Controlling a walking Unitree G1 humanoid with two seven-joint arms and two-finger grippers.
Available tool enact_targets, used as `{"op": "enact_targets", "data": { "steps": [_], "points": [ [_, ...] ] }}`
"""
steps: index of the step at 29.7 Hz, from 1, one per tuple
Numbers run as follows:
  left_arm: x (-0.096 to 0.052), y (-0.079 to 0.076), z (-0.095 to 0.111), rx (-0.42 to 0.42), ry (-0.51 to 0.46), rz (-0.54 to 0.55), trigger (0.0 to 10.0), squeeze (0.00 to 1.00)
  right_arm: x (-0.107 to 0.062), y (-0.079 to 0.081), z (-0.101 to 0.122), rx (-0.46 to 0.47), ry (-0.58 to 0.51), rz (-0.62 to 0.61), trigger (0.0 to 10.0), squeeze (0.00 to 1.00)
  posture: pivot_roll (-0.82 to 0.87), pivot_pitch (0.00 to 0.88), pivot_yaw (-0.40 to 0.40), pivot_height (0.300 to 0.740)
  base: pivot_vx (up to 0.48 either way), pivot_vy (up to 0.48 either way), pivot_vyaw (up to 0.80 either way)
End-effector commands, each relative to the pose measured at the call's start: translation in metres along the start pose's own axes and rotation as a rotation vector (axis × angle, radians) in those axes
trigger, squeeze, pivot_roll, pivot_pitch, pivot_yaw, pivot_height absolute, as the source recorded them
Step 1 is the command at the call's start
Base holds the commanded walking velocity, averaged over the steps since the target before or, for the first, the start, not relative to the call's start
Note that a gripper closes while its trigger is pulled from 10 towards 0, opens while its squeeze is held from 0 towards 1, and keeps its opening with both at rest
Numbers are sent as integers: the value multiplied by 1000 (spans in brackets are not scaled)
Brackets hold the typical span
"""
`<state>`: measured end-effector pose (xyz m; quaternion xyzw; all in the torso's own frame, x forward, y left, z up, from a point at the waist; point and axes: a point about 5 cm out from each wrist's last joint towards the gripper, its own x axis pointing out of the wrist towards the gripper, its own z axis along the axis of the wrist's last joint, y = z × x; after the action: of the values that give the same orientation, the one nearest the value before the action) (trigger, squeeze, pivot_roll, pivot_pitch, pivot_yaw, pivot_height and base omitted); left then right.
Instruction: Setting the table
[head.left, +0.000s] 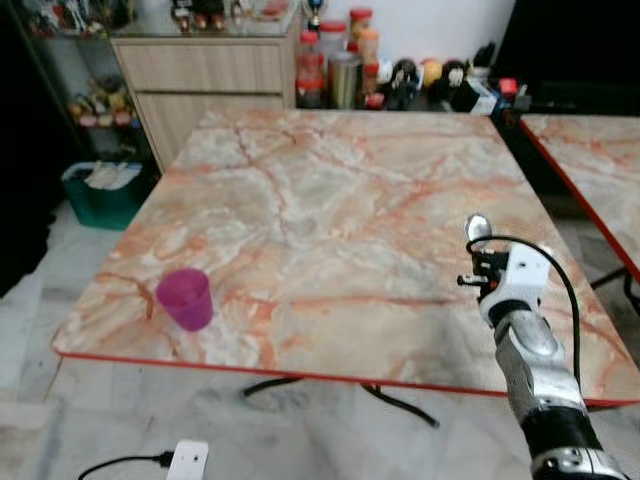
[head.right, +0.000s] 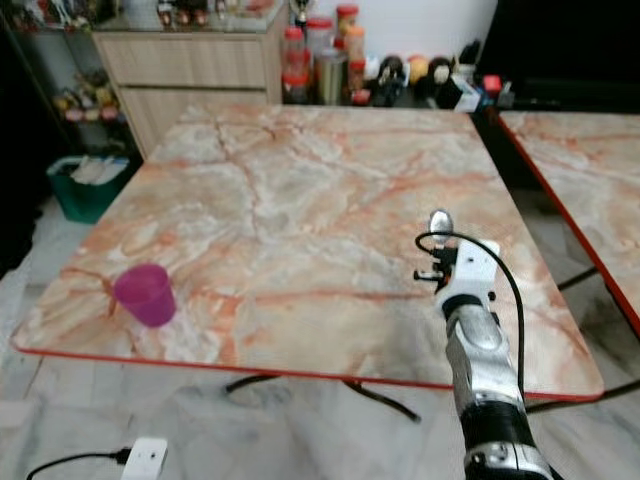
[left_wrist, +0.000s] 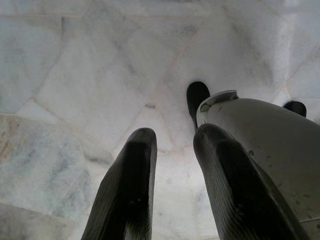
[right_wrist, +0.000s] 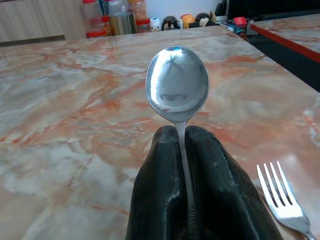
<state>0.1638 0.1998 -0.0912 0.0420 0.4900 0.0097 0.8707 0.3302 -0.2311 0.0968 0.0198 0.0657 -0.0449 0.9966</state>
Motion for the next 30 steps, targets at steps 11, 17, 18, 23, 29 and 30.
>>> {"op": "enact_targets", "data": {
  "steps": [11, 17, 18, 23, 29, 30],
  "points": [
    [0, -1, -1, 21, 7, 4, 10000, 0, 2, -4, 10, -3, -40, -5, 10000, 0, 16, 0, -8, 736, 44, -247, 0],
    [0, -1, -1, 17, 4, 7, 10000, 0, 2, -2, 10, -28, -34, 5, 10000, 0, 21, 0, -9, 736, 250, -277, 0],
    [0, 0, 0, 16, 4, 8, 10000, 0, 2, -2, 9, -30, -33, 4, 10000, 0, 21, 0, -9, 736, 251, -285, 0],
    [0, 0, 0, 14, 5, 10, 10000, 0, 1, -2, 9, -36, -33, 5, 10000, 0, 19, 0, -7, 736, 253, -280, 166],
    [0, 0, 1, 12, 5, 11, 10000, 0, 1, -4, 9, -14, -35, -10, 10000, 0, 18, 0, -5, 736, 259, -279, 138],
    [0, 0, 1, 12, 5, 11, 10000, 0, 1, -4, 9, -14, -35, -10, 10000, 0, 18, 0, -5, 736, 262, -274, 0]
  ]
}}
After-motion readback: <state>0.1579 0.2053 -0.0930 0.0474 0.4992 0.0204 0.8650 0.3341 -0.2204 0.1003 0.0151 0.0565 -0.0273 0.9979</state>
